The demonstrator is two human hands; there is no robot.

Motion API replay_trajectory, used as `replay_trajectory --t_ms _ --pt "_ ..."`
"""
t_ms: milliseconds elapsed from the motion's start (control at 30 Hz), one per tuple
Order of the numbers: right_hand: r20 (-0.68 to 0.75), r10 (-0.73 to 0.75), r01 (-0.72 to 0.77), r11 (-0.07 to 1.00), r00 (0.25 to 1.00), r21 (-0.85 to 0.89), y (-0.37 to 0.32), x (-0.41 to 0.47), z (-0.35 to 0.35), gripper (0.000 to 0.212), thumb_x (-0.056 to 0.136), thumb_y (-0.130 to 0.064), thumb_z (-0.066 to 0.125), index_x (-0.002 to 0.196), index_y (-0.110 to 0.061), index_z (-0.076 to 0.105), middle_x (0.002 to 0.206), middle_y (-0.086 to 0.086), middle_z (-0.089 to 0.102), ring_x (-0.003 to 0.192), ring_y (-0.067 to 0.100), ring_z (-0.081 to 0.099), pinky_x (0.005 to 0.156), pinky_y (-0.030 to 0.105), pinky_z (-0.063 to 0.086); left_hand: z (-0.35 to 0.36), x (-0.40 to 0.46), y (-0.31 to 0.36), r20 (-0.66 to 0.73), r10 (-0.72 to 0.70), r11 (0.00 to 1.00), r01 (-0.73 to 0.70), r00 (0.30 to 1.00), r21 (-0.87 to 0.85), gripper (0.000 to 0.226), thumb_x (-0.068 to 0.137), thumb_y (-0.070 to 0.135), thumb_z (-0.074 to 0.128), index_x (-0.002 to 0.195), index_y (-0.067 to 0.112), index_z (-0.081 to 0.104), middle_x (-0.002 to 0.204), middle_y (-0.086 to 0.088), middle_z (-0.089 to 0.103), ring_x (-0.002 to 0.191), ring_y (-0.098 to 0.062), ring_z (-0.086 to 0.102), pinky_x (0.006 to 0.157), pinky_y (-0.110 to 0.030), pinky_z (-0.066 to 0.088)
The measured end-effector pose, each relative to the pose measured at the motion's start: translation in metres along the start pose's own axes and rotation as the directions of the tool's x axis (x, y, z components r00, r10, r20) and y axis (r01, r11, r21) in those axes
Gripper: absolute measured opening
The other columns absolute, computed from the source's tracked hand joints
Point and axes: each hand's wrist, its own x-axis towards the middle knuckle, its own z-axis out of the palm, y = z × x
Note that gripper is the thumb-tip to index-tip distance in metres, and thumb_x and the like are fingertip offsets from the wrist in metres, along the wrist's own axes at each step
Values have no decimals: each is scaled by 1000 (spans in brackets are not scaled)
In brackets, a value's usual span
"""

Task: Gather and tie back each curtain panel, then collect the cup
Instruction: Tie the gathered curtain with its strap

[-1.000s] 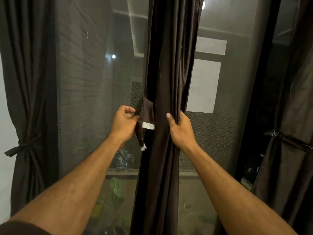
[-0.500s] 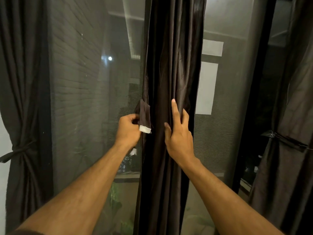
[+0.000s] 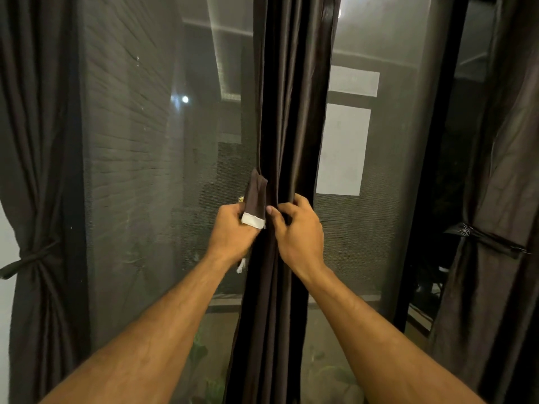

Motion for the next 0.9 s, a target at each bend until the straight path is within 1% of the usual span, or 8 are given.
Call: replay_trajectory --t_ms 133,200,267,333,433,600,800,900 --pt "138 70 -96 977 988 191 -7 5 5 51 108 -44 45 95 -9 78 141 2 59 128 15 57 100 41 51 2 -6 7 64 2 1000 0 998 -29 5 83 25 77 82 29 79 77 7 78 71 -4 73 59 -17 51" --pt "149 92 -126 964 985 236 -9 5 4 56 108 -44 44 85 -4 76 134 3 63 126 14 58 96 33 51 0 -6 4 28 -29 1000 29 999 11 10 87 23 77 77 23 77 70 6 76 63 -3 68 55 -19 49" --pt "97 101 -122 963 990 239 -8 3 1 35 106 -32 54 97 -8 77 126 -1 65 117 8 61 90 18 49 -2 -6 0 -29 -56 994 59 998 95 23 91 24 76 68 21 71 58 9 70 51 1 60 47 -18 43" --pt "-18 149 -140 958 989 251 -7 1 -2 18 101 -16 60 115 -14 73 114 -4 69 103 8 66 89 21 54 -4 -5 -3 -89 -77 982 91 993 163 26 92 23 74 68 16 68 53 9 65 46 3 54 44 -20 41" --pt "-132 234 -181 929 963 323 -8 -3 -3 26 98 -4 61 118 -19 57 98 -6 67 87 6 67 78 29 59 -7 -3 -6 -114 -85 976 105 990 188 22 94 23 72 77 10 72 65 -2 72 56 -6 62 53 -36 48" --pt "-9 241 -217 887 970 407 -18 3 -3 38 95 -4 67 129 -18 57 88 -4 68 73 3 65 65 13 52 -6 -6 -2 -87 -114 985 124 990 120 31 92 30 75 65 18 68 50 10 62 45 -2 54 44 -22 39" --pt "109 216 -242 874 970 421 -29 5 -1 25 99 -9 64 124 -9 70 102 -2 77 96 7 73 92 34 60 -3 -11 5 19 -78 995 77 997 55 31 88 14 76 59 20 66 53 10 64 49 0 56 47 -19 41" --pt "119 196 -229 861 973 454 -23 3 -2 19 103 -18 61 114 -10 73 100 -1 79 95 8 74 93 38 59 -4 -10 4 -31 -88 992 90 996 83 29 89 11 74 62 17 66 51 10 64 46 0 55 45 -21 42"
